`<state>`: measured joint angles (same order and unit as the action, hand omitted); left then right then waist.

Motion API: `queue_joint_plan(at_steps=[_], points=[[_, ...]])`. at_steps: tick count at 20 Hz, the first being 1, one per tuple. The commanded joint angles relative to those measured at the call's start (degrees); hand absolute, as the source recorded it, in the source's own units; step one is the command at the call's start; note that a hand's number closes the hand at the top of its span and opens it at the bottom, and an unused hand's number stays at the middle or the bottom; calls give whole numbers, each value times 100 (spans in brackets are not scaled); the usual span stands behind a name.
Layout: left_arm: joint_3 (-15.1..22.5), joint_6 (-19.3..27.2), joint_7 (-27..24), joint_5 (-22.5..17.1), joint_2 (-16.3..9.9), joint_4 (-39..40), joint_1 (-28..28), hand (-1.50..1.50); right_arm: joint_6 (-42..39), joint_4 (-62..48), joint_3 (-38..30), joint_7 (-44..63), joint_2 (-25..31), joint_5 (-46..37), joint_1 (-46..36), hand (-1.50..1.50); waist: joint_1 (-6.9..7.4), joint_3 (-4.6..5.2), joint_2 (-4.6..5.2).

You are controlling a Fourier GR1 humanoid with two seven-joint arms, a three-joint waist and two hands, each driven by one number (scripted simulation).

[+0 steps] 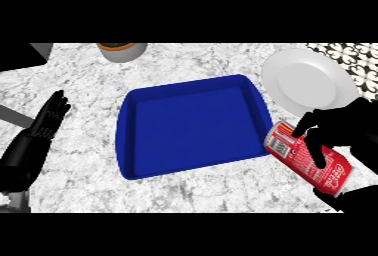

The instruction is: Pick the can from the tray and place it in the plate

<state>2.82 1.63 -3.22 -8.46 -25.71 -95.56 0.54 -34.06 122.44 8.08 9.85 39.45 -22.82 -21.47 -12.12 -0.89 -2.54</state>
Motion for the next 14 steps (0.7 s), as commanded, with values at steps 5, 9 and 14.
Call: queue_joint_plan(at_steps=[5,9,14], points=[[131,-167,33,1,-26,-300,100,0,857,649,-2165,-1405,344,-79,2201,150,395,27,135],[287,-369,-202,43,40,-176,37,0,1184,98,-3183,-2591,110,-97,3198,150,727,59,202],[472,-424,303,160,224,15,995,0,1760,-1229,-3492,-3867,-305,-355,3354,150,1086,77,263]])
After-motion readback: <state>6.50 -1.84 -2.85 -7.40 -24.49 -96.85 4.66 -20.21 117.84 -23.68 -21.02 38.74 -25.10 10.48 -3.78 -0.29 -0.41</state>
